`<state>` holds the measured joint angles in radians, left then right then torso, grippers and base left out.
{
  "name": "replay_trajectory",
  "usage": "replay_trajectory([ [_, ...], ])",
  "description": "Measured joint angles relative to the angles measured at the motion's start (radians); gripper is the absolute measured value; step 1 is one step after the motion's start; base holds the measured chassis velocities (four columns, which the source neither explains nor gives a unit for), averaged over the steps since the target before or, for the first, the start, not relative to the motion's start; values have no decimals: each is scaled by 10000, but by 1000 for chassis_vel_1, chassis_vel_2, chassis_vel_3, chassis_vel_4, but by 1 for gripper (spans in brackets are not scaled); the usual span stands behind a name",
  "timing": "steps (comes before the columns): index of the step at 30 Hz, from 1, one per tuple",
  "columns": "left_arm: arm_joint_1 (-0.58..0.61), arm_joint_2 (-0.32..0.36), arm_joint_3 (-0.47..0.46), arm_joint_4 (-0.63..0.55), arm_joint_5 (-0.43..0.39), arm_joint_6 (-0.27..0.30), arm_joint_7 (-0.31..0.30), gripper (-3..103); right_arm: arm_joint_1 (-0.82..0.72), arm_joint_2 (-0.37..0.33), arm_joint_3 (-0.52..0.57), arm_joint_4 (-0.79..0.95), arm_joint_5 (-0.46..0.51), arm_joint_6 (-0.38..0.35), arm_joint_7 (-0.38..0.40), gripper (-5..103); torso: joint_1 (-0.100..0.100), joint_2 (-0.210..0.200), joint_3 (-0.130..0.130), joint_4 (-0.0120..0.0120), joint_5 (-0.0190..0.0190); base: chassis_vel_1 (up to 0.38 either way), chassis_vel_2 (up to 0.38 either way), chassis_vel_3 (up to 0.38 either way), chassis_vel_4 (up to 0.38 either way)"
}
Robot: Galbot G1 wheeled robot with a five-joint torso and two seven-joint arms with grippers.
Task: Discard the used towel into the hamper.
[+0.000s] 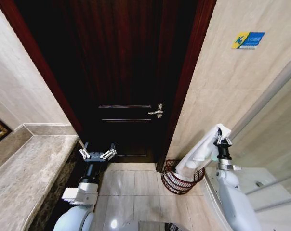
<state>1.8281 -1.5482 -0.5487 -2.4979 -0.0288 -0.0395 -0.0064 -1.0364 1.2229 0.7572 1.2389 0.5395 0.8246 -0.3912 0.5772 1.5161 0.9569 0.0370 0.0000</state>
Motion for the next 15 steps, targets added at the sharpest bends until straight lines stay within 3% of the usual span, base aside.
replay_trajectory([
  [15, 0, 0, 0, 0, 0, 0, 0, 100, 156, 180, -116, -1381, -21, -2, -256, 3, 0, 0, 0, -1, 0, 0, 0, 0, 0],
])
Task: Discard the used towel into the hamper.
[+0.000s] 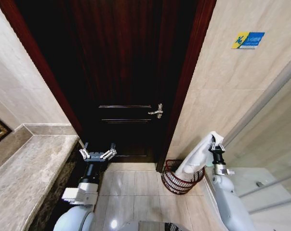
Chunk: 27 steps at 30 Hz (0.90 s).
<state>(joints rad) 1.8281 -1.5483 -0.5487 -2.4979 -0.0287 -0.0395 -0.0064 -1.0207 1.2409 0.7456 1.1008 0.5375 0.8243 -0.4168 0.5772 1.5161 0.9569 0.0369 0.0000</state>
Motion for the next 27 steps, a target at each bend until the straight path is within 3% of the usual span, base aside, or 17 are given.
replay_trajectory([
  [15, 0, 0, 0, 0, 0, 0, 0, 100, 188, 91, -69, -929, 18, -5, -180, 3, 0, 0, 0, 1, -1, 0, 0, 0, 0],
  [27, 0, 0, 0, 0, 0, 0, 0, 100, 301, 179, -31, -2062, 102, -13, -756, 3, -2, 0, 0, 0, -1, 0, 0, 0, 0],
])
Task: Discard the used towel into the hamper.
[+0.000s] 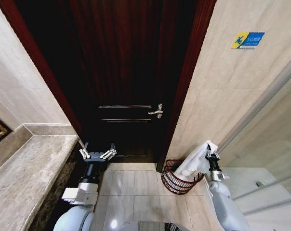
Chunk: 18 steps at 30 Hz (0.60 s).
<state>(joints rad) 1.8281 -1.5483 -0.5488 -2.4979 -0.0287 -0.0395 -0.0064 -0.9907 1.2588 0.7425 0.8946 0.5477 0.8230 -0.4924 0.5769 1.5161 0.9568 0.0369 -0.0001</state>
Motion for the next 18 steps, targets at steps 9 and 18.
replay_trajectory([
  [9, 0, 0, 0, 0, 0, 0, 0, 100, 52, 150, -7, -541, -58, -4, -443, 3, 0, 0, 0, 0, 0, 0, 0, 0, 0],
  [18, 0, 0, 0, 0, 0, 0, 0, 100, 178, 283, 14, -1141, -92, -4, -862, 3, 1, 0, 0, 1, 0, 0, 0, 0, 0],
])
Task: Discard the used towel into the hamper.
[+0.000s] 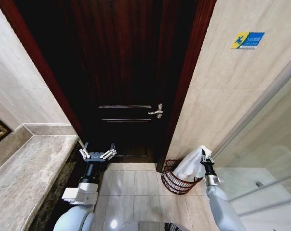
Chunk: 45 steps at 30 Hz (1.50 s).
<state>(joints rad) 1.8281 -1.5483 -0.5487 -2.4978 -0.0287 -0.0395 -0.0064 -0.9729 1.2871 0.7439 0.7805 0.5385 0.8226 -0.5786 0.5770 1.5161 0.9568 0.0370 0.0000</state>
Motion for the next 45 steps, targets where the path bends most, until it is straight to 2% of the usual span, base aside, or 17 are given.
replay_trajectory([
  [7, 0, 0, 0, -1, 0, 0, 0, 100, 195, 43, 7, -1166, -22, 0, -515, 3, 0, 0, 0, 0, 1, 0, 0, 0, 0],
  [19, 0, 0, 0, -1, 0, 0, 0, 100, 531, 138, 35, -2642, -150, 0, -903, 3, 2, 0, 0, 0, 1, 0, 0, 0, 0],
  [25, 0, 0, 0, 0, 0, 0, 0, 100, 808, 136, 142, -3356, -472, 0, -1345, 3, 2, 0, 0, -1, 2, 0, 0, 0, 0],
  [32, 0, 0, 0, -1, 0, 0, 0, 100, 1586, -33, 695, -4437, -1788, 0, -1479, 3, 2, 0, 0, 0, 0, 0, 0, 0, 0],
  [39, 0, 0, 0, -1, 0, 0, 0, 100, 2253, -96, 966, -4915, -2608, 0, -1460, 3, 2, 0, 0, 0, 0, 0, 0, 0, 0],
  [42, 0, 0, 0, -1, 0, 0, 0, 100, 2733, -138, 1274, -5280, -3533, 1, -1454, 3, 2, 0, 0, 0, 1, 0, 0, 0, 0],
  [43, 0, 0, 0, -1, 0, 0, 0, 100, 2733, -138, 1274, -5280, -3533, 1, -1454, 3, 2, 0, 0, 0, 1, 0, 0, 0, 0],
  [45, 0, 0, 0, 0, 0, 0, 0, 100, 3112, -226, 1833, -5797, -4789, 0, -1417, 3, 2, 0, 1, 1, -1, 0, 0, 0, 0],
])
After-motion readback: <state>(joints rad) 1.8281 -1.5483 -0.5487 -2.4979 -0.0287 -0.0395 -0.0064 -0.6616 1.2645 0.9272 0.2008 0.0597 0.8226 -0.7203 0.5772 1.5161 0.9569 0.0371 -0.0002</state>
